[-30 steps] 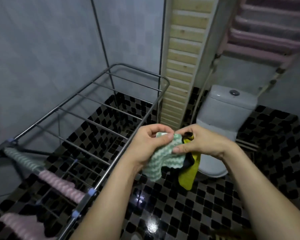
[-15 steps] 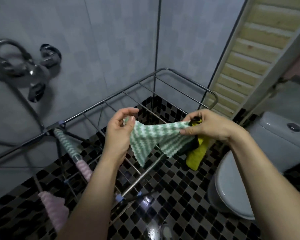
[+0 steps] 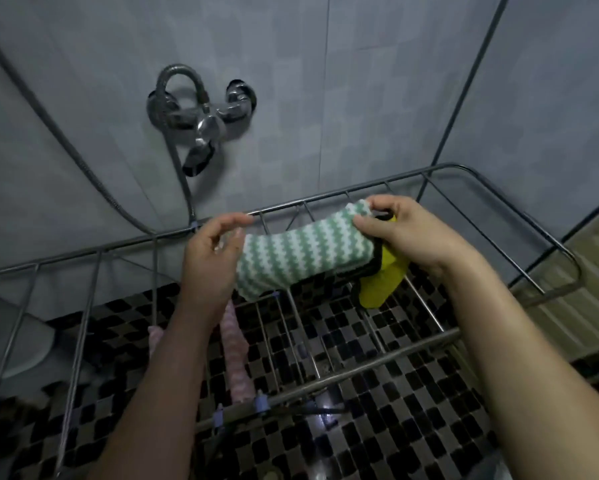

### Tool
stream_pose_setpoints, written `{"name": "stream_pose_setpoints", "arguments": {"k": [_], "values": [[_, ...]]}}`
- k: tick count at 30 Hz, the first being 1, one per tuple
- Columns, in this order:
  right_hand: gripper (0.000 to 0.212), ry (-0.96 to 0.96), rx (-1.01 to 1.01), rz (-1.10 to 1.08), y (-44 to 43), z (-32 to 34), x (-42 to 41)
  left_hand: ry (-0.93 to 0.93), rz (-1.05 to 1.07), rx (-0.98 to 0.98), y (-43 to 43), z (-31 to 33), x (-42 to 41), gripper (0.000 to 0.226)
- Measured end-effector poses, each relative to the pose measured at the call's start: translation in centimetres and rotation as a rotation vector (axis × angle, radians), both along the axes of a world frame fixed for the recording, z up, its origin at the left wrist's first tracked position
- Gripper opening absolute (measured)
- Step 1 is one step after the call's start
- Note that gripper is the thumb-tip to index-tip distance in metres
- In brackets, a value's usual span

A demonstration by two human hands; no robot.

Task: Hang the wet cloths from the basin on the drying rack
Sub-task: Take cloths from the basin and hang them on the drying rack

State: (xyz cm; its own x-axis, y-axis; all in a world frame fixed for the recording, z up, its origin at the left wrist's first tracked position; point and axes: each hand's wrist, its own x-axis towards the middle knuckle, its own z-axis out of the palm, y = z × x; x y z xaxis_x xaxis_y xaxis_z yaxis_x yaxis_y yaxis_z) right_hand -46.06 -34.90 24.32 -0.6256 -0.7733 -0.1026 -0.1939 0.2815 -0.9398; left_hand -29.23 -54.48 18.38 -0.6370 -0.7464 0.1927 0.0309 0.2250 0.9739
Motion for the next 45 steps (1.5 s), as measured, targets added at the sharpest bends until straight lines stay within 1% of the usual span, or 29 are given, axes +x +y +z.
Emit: {"name": "stream_pose_setpoints", "arguments": {"k": [2,4,6,7,9,11,14,17,19,24,27,28,29,31,32,34,37,39,42,43,45], "values": [[0.014,0.021,0.077,0.075,0.3,-0.6,-0.1,-0.1,-0.139,0.126,0.0,-1.0,1.4,0.026],[0.016,-0.012,0.169,0.164,0.4,-1.6,-0.1,-0.159,-0.233,0.319,0.1,-1.8,2.8,0.03],[0.016,-0.044,0.266,0.208,0.1,-3.1,-0.4,-0.202,-0.235,0.496,0.5,-2.8,3.3,0.029],[0.016,-0.037,0.324,0.218,-0.4,-3.9,-0.4,-0.24,-0.204,0.53,0.6,-3.2,3.2,0.027],[0.016,-0.016,0.45,0.203,-1.8,-6.4,-0.4,-0.362,-0.134,0.464,0.6,-5.0,2.6,0.025],[0.017,0.049,0.567,0.14,-3.6,-9.6,-0.5,-0.444,-0.067,0.345,0.5,-7.2,1.6,0.025],[0.018,0.187,0.667,0.078,-5.7,-13.2,-0.2,-0.524,-0.016,0.192,-0.2,-10.7,0.0,0.037],[0.028,0.275,0.731,0.009,-6.9,-15.0,-0.3,-0.643,0.036,0.026,-1.2,-13.4,-1.4,0.042],[0.027,0.303,0.755,-0.011,-7.6,-15.4,-0.3,-0.67,0.052,-0.003,-1.9,-14.5,-2.0,0.042],[0.026,0.321,0.744,-0.078,-8.4,-16.1,-0.1,-0.734,0.065,-0.097,-1.9,-13.7,-2.7,0.03],[0.046,0.356,0.757,-0.12,-8.5,-16.1,0.5,-0.757,0.055,-0.138,-1.9,-13.7,-2.9,0.027],[0.05,0.384,0.75,-0.113,-8.4,-15.8,0.7,-0.777,0.042,-0.16,-1.9,-13.7,-2.9,0.027],[0.049,0.416,0.739,-0.09,-8.3,-15.5,1.0,-0.803,0.032,-0.176,-1.8,-13.6,-3.0,0.027],[0.035,0.441,0.73,0.022,-8.0,-14.7,1.4,-0.839,0.03,-0.199,-1.7,-13.5,-3.1,0.027],[0.03,0.417,0.753,0.111,-7.8,-14.3,1.7,-0.847,0.031,-0.211,-1.6,-13.4,-3.1,0.027],[0.031,0.346,0.829,0.288,-7.3,-13.9,2.5,-0.858,0.029,-0.219,-1.4,-13.3,-3.2,0.026],[0.032,0.297,0.899,0.428,-6.9,-14.5,3.8,-0.937,0.01,-0.256,-1.0,-12.8,-3.2,0.03],[0.03,0.276,0.886,0.455,-6.6,-15.2,4.3,-1.009,-0.014,-0.295,-0.8,-12.4,-3.2,0.032],[0.019,0.235,0.851,0.448,-6.5,-15.5,4.5,-1.1,-0.101,-0.359,-0.6,-12.3,-3.3,0.032],[0.02,0.228,0.852,0.456,-6.4,-15.5,4.5,-1.104,-0.124,-0.391,-0.4,-12.4,-3.3,0.032],[0.029,0.189,0.847,0.468,-6.2,-15.4,4.5,-1.031,-0.142,-0.421,0.3,-12.5,-3.1,0.035]]}}
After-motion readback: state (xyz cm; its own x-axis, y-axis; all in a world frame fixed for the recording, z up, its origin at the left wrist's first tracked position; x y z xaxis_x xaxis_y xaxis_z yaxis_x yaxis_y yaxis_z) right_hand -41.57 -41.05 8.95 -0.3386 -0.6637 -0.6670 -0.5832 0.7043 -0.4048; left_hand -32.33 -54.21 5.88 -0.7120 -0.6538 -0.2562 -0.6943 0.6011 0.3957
